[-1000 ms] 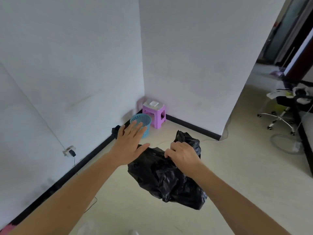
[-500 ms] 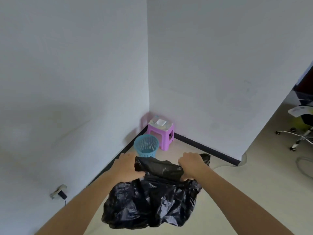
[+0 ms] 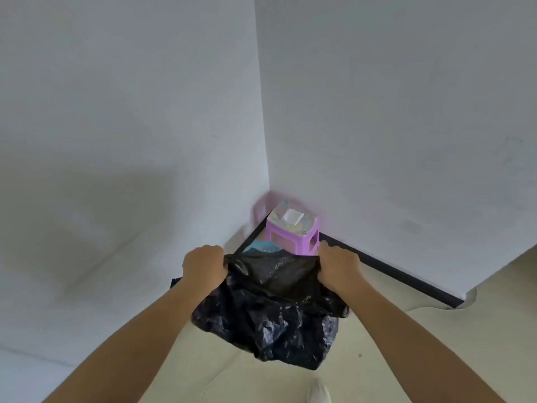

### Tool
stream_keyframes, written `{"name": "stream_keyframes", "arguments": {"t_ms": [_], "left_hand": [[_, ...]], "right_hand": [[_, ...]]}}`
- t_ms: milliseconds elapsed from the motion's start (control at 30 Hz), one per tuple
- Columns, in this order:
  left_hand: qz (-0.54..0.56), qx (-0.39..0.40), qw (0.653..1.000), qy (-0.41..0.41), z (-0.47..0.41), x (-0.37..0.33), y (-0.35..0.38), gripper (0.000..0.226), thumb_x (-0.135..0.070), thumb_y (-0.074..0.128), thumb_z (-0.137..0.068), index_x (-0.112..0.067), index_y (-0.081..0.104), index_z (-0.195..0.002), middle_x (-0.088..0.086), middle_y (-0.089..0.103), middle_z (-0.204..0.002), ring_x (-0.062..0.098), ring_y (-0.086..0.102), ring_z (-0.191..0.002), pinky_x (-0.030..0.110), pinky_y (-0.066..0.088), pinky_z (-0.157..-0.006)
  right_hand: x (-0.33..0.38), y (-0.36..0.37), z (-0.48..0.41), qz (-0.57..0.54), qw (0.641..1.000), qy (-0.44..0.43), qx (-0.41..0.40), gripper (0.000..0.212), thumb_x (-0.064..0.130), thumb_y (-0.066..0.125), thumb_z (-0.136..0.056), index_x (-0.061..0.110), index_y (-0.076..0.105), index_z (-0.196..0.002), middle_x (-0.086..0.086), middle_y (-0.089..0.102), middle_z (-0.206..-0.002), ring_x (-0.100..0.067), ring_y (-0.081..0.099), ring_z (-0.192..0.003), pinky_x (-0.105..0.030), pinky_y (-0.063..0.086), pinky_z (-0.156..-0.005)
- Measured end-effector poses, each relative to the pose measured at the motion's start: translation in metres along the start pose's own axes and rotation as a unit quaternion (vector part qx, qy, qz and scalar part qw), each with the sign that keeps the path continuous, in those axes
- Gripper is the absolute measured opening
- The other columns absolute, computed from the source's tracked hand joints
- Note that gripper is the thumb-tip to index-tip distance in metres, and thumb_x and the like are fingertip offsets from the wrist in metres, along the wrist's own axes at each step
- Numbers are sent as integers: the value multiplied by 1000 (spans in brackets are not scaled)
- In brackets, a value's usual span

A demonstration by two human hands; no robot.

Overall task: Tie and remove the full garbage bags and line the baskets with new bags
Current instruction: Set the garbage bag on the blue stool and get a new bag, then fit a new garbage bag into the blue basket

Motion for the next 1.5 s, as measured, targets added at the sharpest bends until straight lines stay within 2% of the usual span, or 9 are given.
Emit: {"name": "stream_keyframes", "arguments": {"t_ms": [133,367,767,933,1100,1167,1267,1400,1500], "left_hand": [[171,-52,978,-107,-78,-6,-19,28,-37,38,-99,-13,42,-86,1,54,-67,17,49,-56,28,34,-49],[243,25,965,-101,-167,10,18,37,-42,44,-96,-14,46,-72,0,52,-65,25,56,-65,30,39,-57],[320,141,936,30,-299,61,159,54,-20,60,-80,-24,36,-129,2,55,-107,27,60,-84,34,46,-64],[489,248,836,19,-333,37,242,70,-23,67,-68,-71,36,-109,-20,63,-91,1,61,-81,20,45,-63],[601,310,736,-32,-372,-11,355,27,-33,63,-80,-41,59,-106,-16,70,-87,-1,67,-79,20,49,-72],[595,299,743,-67,-391,-28,404,11,-26,48,-93,-33,56,-92,-7,62,-79,2,62,-69,21,44,-67],[547,280,784,-93,-422,-53,484,34,-33,36,-100,-8,49,-120,19,51,-102,33,55,-96,41,41,-90],[506,268,819,-40,-455,-76,558,23,-45,28,-99,-32,37,-116,-8,50,-101,1,46,-83,28,35,-73],[446,230,865,-6,-482,-90,611,33,-39,32,-101,-20,44,-124,1,56,-114,17,53,-98,36,41,-89]], "right_hand": [[-8,-22,-92,-171,980,84,-63,32,37,45,-91,17,37,-115,-2,59,-82,-28,60,-74,-34,42,-61],[33,16,-194,-354,925,69,120,32,29,43,-93,15,37,-65,-4,45,-66,-20,44,-60,-31,32,-55],[89,124,-274,-401,888,201,105,63,16,66,-78,21,41,-136,-4,50,-121,-13,54,-86,-24,42,-65],[95,214,-315,-441,852,225,169,64,17,61,-84,25,39,-145,0,57,-115,-3,54,-80,-17,39,-59],[104,334,-366,-464,834,189,231,58,19,46,-83,31,47,-140,9,59,-75,-2,54,-51,-19,37,-48],[104,386,-387,-462,834,173,248,58,18,44,-82,32,50,-138,15,54,-55,0,47,-39,-20,35,-46],[102,466,-418,-471,829,145,264,59,20,40,-79,33,53,-135,17,54,-45,-2,46,-38,-24,36,-46],[107,550,-449,-480,829,123,258,55,23,38,-73,30,62,-122,17,57,-50,-4,47,-41,-22,38,-46],[113,613,-472,-463,846,99,246,46,21,40,-76,32,65,-112,14,63,-62,-7,54,-51,-24,41,-55]]}}
Point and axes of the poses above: each hand's wrist, its own z-axis away from the middle knuckle, its own y-axis out of the palm, x = y × z, the point moved 2 cm from there along -z, towards the middle knuckle
